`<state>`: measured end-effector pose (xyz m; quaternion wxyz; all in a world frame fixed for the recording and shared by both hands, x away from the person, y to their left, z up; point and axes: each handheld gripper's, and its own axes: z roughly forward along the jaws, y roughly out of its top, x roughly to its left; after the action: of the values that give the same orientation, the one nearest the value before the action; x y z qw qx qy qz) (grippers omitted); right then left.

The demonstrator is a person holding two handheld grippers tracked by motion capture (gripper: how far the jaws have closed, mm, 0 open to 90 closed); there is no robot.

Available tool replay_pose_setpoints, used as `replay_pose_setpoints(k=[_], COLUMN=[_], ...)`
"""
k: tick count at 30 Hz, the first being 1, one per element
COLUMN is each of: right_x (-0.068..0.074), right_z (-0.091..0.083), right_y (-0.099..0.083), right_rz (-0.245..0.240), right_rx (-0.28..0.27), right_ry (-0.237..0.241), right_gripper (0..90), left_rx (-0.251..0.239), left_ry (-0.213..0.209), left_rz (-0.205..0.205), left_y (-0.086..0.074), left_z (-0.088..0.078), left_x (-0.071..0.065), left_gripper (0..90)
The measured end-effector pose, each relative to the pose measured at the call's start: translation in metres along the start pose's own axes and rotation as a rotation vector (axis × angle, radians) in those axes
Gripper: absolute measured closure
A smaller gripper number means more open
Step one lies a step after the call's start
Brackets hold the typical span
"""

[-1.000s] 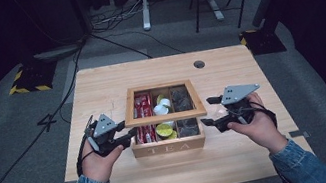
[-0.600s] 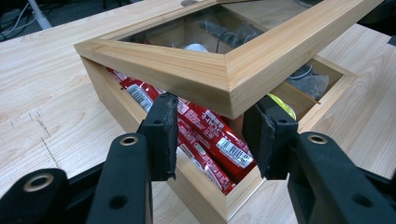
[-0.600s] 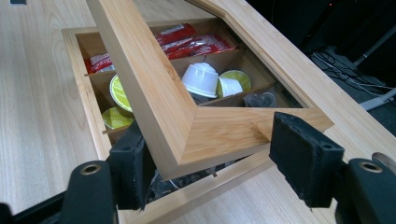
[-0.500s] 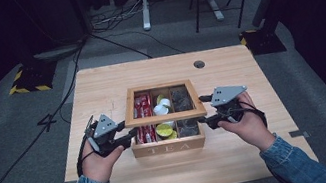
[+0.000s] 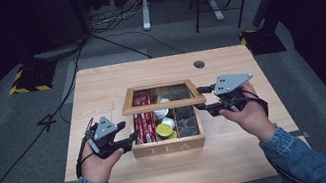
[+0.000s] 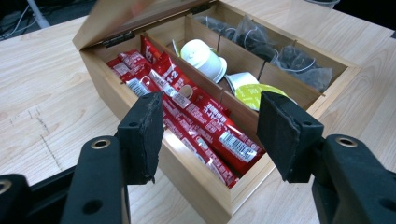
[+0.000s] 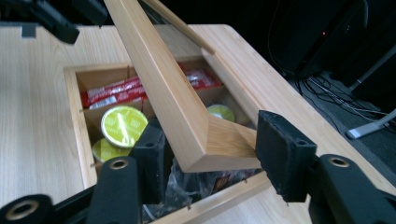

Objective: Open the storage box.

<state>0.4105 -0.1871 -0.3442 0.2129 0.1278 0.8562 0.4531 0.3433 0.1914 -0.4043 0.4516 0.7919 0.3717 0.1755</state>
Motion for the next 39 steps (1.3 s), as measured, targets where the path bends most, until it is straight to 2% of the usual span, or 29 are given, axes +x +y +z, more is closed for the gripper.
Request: replay_pose_setpoints(k=[8, 15, 24, 31, 32, 39], right_x=[-0.021, -0.051, -0.075, -0.096, -0.098, -0.114], right_z=[0.0, 0.005, 0.015, 0.025, 0.026, 0.037], right_y=[0.016, 0.025, 0.035, 0.038, 0.039, 0.049], right_rz=[0.037, 0.107, 0.131, 0.18, 0.18, 0.179], right_rx=[-0.042, -0.099, -0.116, -0.145, -0.145, -0.108], right_ry=[0.018, 0.053, 0.009, -0.018, -0.025, -0.083], right_gripper=[55.2, 57.3, 61.9, 64.2, 64.2, 63.6], left_rx=[-0.001, 0.013, 0.013, 0.018, 0.018, 0.035], left_ry=[0.026, 0.037, 0.042, 0.042, 0.039, 0.033], left_rz=[-0.004, 0.013, 0.015, 0.022, 0.013, 0.018], left_y=[-0.003, -0.004, -0.004, -0.005, -0.005, -0.007], left_z=[-0.004, -0.001, 0.0, 0.0, 0.0, 0.004], left_x=[0.004, 0.006, 0.01, 0.01, 0.009, 0.012], left_gripper=[42.0, 42.2, 42.6, 42.6, 42.6, 42.4])
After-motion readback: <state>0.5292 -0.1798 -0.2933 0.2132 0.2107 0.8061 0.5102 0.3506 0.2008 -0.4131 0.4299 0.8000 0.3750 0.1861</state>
